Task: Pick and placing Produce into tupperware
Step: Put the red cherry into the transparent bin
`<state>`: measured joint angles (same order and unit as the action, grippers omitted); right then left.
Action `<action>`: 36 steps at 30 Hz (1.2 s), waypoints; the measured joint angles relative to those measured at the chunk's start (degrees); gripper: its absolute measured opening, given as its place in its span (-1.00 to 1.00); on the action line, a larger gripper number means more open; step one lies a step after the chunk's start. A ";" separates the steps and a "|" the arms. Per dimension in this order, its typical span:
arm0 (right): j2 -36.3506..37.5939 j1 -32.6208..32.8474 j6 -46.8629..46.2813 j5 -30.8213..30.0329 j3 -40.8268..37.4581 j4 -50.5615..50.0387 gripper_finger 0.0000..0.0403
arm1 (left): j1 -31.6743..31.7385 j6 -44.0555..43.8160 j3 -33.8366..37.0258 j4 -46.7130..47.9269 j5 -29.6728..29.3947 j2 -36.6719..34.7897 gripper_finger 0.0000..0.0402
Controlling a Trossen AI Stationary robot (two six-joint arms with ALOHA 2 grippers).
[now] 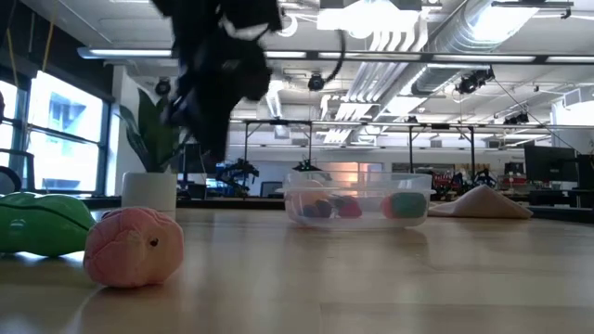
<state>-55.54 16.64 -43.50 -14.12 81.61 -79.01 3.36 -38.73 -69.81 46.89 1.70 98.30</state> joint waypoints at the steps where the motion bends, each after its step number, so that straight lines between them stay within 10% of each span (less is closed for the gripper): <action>1: 0.00 0.00 0.01 0.00 0.01 -0.01 -0.35 | 0.00 1.55 -2.56 0.80 -1.28 0.00 -0.62; 17: 0.01 0.00 -0.01 0.01 0.00 -0.01 -0.35 | 2.78 20.02 -35.20 -4.30 -2.78 9.16 -0.62; 36: 0.04 0.00 0.01 -0.01 0.00 -0.01 -0.35 | 2.62 22.00 -36.67 5.85 4.20 26.83 -0.62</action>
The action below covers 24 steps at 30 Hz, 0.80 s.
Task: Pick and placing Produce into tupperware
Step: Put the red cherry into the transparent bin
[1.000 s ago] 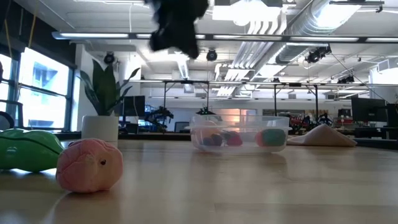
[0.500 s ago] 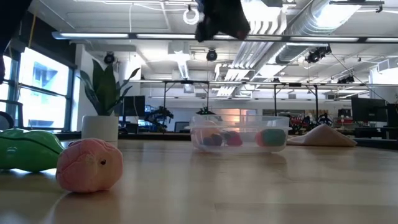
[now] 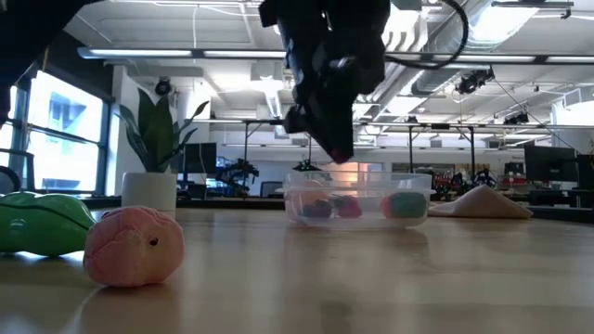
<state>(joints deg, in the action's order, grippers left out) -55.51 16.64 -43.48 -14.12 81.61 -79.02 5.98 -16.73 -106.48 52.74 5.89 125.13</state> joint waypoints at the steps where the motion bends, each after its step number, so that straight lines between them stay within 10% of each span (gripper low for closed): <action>1: -0.01 0.00 -0.02 -0.01 0.00 0.02 -0.35 | -0.01 0.00 -0.06 -0.64 0.09 0.68 -0.62; 24: -0.02 0.00 -0.02 -0.01 0.00 0.42 -0.35 | 0.02 2.82 0.02 2.50 2.47 4.44 -0.62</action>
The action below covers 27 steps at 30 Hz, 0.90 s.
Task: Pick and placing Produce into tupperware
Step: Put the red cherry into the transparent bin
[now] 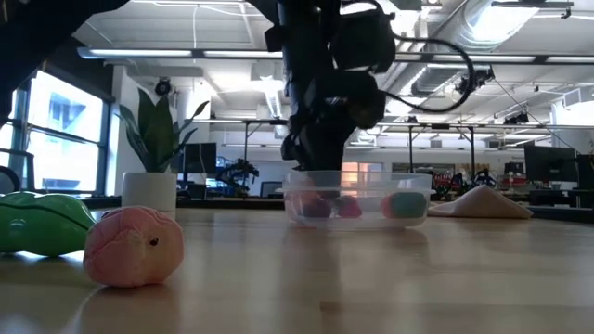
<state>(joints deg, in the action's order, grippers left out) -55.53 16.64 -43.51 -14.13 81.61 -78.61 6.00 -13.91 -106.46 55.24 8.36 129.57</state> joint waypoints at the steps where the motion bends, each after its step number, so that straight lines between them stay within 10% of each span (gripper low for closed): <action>1: 0.00 0.00 0.00 0.00 0.02 0.00 -0.35 | 0.00 0.00 0.04 0.28 -0.03 0.04 -0.62; 27: 0.00 0.00 0.00 0.02 0.02 0.00 -0.35 | 0.00 1.67 -0.06 3.88 -0.22 -0.21 -0.62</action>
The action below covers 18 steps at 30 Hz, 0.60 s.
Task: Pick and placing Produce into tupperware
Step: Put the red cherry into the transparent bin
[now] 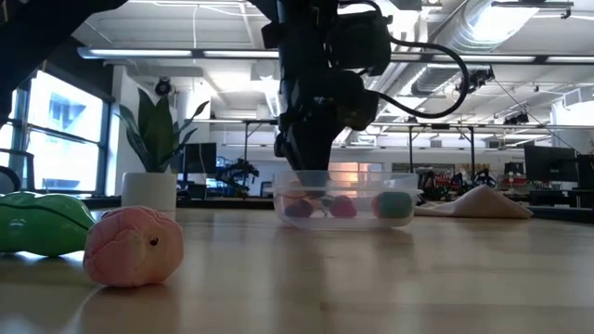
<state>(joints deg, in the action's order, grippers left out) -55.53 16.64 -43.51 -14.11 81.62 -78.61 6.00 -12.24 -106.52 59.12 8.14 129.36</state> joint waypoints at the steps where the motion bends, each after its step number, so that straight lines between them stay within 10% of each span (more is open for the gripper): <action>1: 0.00 0.00 0.00 -0.01 -0.02 0.00 -0.35 | 0.00 -0.01 0.00 0.14 0.00 0.00 -0.62; 18: 0.00 0.00 0.02 0.00 0.00 0.00 -0.35 | 0.00 -0.14 0.00 0.61 0.00 0.00 -0.62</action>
<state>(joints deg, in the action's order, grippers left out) -55.53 16.64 -43.49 -14.11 81.62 -78.61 6.00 -12.38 -106.52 59.72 8.14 129.36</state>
